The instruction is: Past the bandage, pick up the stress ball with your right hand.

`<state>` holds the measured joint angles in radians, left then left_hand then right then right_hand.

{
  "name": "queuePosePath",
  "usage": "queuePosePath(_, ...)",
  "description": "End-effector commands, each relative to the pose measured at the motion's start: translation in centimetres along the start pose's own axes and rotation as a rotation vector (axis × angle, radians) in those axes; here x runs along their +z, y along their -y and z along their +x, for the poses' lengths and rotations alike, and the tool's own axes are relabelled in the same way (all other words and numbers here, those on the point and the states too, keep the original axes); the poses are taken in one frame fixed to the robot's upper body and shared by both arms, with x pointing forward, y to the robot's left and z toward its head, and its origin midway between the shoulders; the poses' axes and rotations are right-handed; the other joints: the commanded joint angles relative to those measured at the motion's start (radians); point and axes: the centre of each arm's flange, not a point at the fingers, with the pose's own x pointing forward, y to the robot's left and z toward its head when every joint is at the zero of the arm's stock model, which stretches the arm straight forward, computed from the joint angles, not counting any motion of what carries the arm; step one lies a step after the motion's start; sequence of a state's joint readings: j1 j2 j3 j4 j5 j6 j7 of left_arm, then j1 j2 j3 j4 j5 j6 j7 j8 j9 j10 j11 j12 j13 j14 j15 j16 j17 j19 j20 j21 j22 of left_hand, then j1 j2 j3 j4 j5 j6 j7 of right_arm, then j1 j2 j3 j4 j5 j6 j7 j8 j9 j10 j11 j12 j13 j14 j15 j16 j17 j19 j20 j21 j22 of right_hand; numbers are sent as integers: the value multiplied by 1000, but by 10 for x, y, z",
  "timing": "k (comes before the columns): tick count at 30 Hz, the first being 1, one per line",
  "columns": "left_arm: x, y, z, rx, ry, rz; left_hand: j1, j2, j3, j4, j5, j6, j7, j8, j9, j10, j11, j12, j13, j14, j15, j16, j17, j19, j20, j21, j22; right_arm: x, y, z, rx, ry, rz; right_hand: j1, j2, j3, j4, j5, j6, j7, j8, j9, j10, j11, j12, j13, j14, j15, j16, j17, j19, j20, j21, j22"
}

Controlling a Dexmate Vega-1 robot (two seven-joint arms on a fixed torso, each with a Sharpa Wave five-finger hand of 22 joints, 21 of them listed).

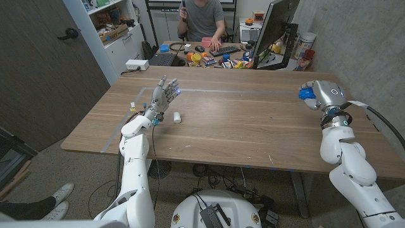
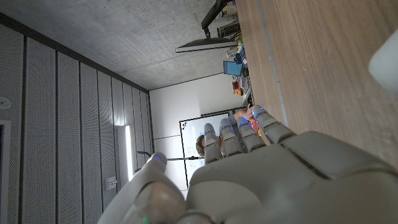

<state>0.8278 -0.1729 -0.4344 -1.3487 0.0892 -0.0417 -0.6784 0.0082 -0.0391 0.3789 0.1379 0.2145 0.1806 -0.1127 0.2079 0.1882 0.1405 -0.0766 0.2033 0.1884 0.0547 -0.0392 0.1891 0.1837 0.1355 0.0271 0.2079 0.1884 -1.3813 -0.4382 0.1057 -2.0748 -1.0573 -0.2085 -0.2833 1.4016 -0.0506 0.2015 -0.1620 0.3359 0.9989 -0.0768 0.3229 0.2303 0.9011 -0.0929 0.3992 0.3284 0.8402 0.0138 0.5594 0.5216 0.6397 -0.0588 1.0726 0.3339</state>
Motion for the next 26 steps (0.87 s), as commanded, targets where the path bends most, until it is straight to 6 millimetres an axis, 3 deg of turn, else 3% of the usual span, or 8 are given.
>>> queuePosePath(1, 6, 0, -1, 5, 21, 3, -9, -6, -8, 1, -1, 9, 3, 0, 4, 7, 4, 5, 3, 3, -8, 5, 5, 7, 2, 9, 3, 19, 58, 50, -87, 112, -30, 132, 147, 12, 7, -1, 9, 2, 5, 5, 69, -4, 22, 15, 148, -253, 3, 4, -1, -138, 8, -3)
queuePosePath(14, 8, 2, -1, -6, 22, 11, -8, -6, -13, 3, -1, 10, 4, 0, 4, 8, 5, 5, 3, 3, -7, 6, 5, 7, 2, 9, 3, 23, 110, 76, -154, 150, -68, 126, 146, 17, 9, -5, 5, 0, 2, 8, 69, -5, 21, 24, 153, -253, -3, 6, 1, -137, 17, -14)
queuePosePath(26, 16, 8, 2, -19, 37, 30, -8, -5, -17, 5, 0, 6, -1, -3, 4, 7, 2, 4, 3, 3, -8, 6, 5, 8, 1, 9, 3, 23, 136, 88, -208, 156, -76, 122, 145, 22, 9, -9, 6, -1, 0, 10, 68, -7, 19, 33, 156, -253, -9, 8, -3, -137, 22, -25)
